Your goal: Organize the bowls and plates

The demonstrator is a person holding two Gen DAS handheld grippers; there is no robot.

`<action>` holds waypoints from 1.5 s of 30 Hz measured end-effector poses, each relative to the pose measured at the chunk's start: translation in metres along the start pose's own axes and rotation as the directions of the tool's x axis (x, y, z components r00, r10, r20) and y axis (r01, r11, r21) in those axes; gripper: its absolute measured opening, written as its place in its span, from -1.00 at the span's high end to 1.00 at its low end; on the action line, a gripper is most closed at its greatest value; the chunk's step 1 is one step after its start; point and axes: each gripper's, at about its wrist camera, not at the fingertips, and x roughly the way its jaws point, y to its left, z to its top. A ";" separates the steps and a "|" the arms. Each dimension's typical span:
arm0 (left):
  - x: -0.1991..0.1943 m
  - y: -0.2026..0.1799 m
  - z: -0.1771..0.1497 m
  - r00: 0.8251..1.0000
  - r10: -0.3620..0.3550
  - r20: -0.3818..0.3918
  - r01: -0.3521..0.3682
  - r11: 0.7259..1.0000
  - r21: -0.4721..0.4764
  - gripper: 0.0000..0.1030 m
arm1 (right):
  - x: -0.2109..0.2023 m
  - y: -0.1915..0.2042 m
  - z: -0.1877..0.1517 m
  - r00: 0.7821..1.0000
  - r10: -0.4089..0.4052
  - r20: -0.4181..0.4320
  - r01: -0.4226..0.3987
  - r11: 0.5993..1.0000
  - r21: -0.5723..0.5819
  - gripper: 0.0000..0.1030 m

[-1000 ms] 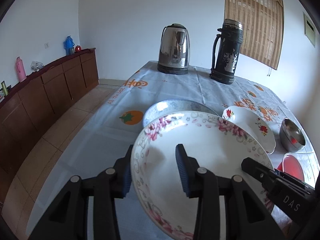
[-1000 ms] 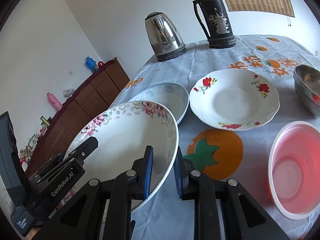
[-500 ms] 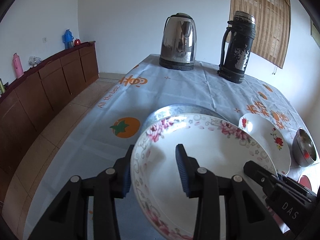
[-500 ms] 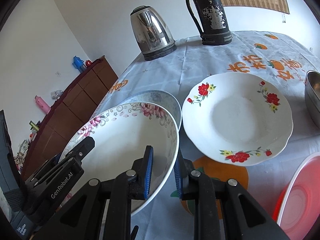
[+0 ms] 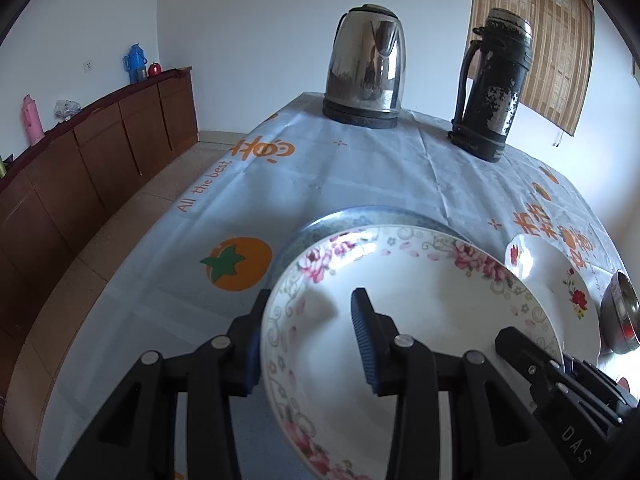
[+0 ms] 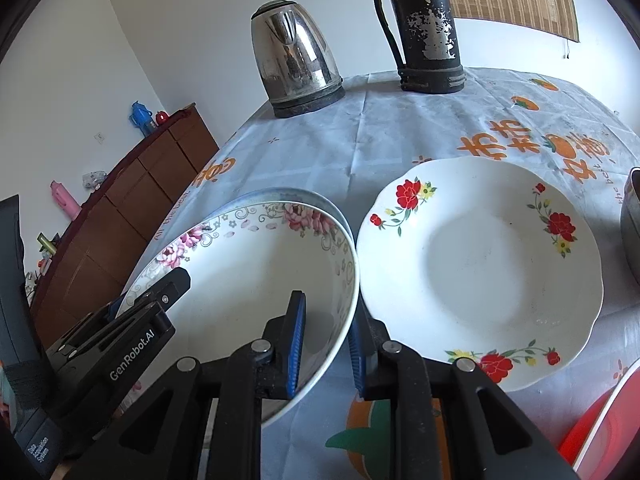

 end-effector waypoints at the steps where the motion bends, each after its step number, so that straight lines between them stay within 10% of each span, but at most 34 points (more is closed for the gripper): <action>1: 0.001 0.000 0.000 1.000 0.002 0.004 -0.002 1.000 -0.001 0.26 | 0.003 0.000 0.001 1.000 -0.004 -0.004 0.004 1.000 -0.001 0.56; 20: 0.016 0.006 0.006 0.999 -0.046 -0.010 0.045 0.998 -0.038 0.25 | 0.022 0.001 0.013 0.998 0.017 0.065 -0.017 1.000 -0.010 0.45; 31: 0.018 0.002 0.010 0.995 -0.096 -0.020 0.095 0.994 -0.055 -0.29 | 0.031 0.001 0.022 0.997 0.008 0.074 -0.008 1.000 0.000 0.45; 45: 0.016 0.013 0.012 0.985 -0.167 -0.030 0.163 0.979 -0.119 -0.32 | 0.026 0.003 0.018 0.998 -0.002 0.069 0.002 1.000 -0.006 0.45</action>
